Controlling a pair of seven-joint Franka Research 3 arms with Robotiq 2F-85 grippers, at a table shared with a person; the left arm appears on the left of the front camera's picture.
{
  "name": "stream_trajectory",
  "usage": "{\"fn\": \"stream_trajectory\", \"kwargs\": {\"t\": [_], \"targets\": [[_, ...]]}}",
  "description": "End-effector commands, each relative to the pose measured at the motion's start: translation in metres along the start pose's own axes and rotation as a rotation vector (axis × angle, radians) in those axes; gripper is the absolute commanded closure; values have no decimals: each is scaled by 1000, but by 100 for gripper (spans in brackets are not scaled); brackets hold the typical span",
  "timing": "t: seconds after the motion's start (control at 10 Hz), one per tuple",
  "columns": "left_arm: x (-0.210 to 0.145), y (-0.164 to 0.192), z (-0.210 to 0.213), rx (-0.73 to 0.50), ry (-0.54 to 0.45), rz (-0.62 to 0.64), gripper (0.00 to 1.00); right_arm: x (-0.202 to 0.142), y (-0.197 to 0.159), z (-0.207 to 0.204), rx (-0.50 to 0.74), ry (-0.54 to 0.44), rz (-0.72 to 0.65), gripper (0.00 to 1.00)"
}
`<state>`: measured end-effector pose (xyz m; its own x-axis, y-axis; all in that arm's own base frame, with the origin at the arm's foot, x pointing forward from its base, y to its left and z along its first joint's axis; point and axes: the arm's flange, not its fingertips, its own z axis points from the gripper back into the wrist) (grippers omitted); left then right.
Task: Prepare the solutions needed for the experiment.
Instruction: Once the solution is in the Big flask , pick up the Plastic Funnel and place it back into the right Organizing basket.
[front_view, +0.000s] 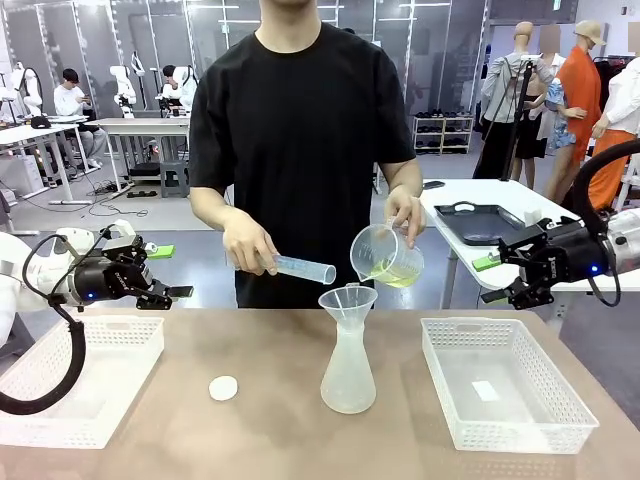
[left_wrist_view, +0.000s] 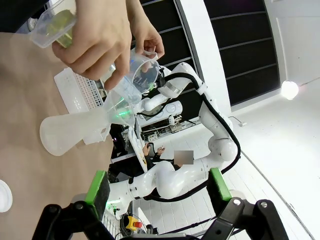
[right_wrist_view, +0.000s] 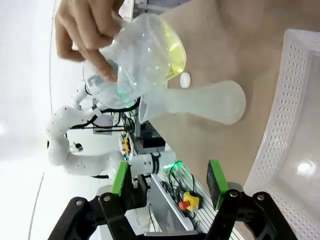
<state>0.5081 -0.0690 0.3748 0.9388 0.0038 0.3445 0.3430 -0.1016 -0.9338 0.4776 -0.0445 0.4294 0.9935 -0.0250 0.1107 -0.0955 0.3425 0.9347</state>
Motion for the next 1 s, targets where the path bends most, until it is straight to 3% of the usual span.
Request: {"fn": "stream_trajectory", "kwargs": {"t": [0.0, 0.4, 0.9], "targets": [[1, 0, 0, -18, 7, -17, 0, 2, 4, 2, -19, 33, 9, 23], [1, 0, 0, -18, 7, -17, 0, 3, -12, -11, -16, 14, -53, 23], [1, 0, 0, -18, 7, -17, 0, -5, -44, -29, 138, -33, -179, 23]]}}
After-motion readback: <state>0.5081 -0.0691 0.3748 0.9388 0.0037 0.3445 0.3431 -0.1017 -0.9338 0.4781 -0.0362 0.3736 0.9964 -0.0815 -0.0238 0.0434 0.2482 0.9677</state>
